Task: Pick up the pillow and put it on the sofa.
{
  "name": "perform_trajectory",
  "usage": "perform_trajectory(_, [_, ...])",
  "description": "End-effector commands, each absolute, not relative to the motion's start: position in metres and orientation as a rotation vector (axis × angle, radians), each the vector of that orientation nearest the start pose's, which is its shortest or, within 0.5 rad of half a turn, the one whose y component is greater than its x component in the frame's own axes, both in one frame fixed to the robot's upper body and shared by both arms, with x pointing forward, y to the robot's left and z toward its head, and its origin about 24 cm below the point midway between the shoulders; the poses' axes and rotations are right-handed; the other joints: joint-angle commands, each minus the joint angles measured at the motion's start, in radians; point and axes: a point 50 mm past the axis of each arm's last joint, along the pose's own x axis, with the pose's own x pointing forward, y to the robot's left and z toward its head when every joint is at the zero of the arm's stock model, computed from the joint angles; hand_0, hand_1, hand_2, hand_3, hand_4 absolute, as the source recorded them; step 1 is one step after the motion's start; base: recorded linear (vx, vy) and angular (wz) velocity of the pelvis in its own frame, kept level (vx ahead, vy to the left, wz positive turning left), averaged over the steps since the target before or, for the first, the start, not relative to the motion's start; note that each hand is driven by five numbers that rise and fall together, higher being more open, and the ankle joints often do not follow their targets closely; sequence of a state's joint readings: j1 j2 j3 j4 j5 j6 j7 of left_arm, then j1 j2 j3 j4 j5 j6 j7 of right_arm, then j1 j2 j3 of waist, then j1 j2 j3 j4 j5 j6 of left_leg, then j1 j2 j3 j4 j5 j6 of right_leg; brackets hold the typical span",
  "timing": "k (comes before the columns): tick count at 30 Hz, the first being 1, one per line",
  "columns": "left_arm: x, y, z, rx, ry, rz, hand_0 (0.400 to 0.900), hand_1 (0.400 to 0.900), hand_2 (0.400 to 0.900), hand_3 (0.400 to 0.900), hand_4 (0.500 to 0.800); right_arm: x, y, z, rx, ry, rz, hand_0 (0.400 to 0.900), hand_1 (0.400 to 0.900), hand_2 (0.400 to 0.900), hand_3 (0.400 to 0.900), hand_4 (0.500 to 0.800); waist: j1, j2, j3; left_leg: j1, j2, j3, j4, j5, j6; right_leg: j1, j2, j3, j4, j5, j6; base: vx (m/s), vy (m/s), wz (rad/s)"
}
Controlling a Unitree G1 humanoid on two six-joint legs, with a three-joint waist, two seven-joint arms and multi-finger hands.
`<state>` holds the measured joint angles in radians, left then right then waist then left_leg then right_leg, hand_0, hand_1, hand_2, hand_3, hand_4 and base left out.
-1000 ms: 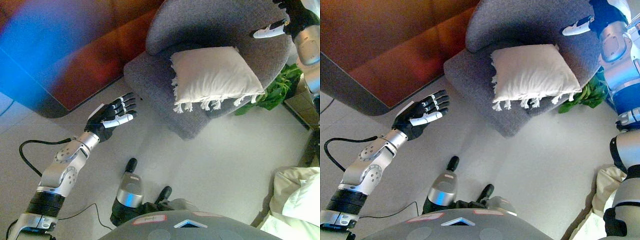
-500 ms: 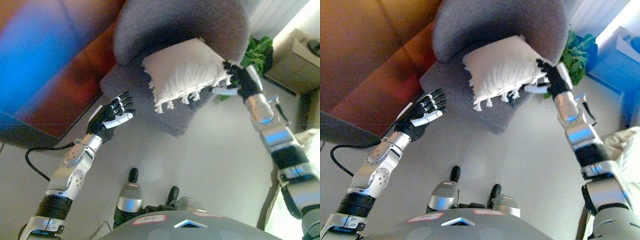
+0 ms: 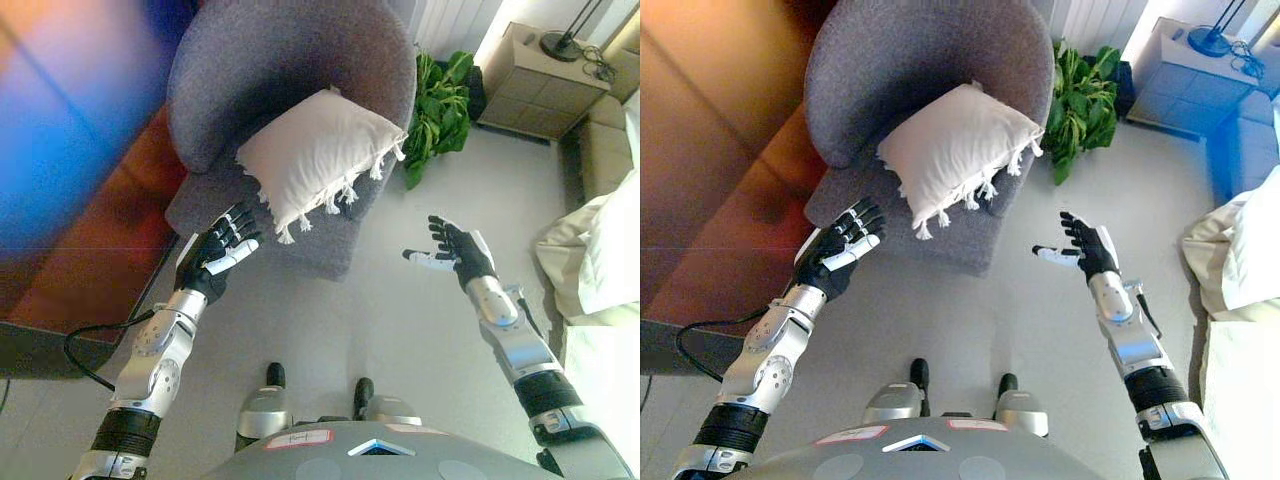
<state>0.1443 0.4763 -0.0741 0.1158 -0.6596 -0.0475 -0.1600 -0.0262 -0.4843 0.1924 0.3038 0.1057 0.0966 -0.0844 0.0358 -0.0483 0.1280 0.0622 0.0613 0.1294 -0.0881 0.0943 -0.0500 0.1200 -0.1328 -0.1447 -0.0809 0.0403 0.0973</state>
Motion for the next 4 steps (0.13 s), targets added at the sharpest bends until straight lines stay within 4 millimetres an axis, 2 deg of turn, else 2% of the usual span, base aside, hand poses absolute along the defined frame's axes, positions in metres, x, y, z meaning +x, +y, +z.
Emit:
perform_trajectory(1, [0.2290,0.2477,0.0331,-0.144,0.022,-0.061,0.900,0.900,0.900,0.900,0.800,0.2621,-0.2323,0.0265,-0.444,0.152,-0.024,0.900,0.900,0.900,0.900,0.800,0.003,0.010,-0.081,0.033,-0.033,0.036,0.016,-0.098,0.057,-0.050,0.001,-0.059,0.047,0.027,0.026,-0.06,0.035,-0.08])
perform_trajectory(4, [0.2263,0.2509,0.0302,-0.146,0.032,-0.044,0.900,0.900,0.900,0.900,0.800,0.2551,-0.2316,0.0172,-0.425,0.196,-0.019,0.900,0.900,0.900,0.900,0.800,-0.004,0.012,-0.084,0.033,-0.033,0.041,0.015,-0.097,0.056,-0.051,0.001,-0.056,0.046,0.026,0.026,-0.05,0.027,-0.06])
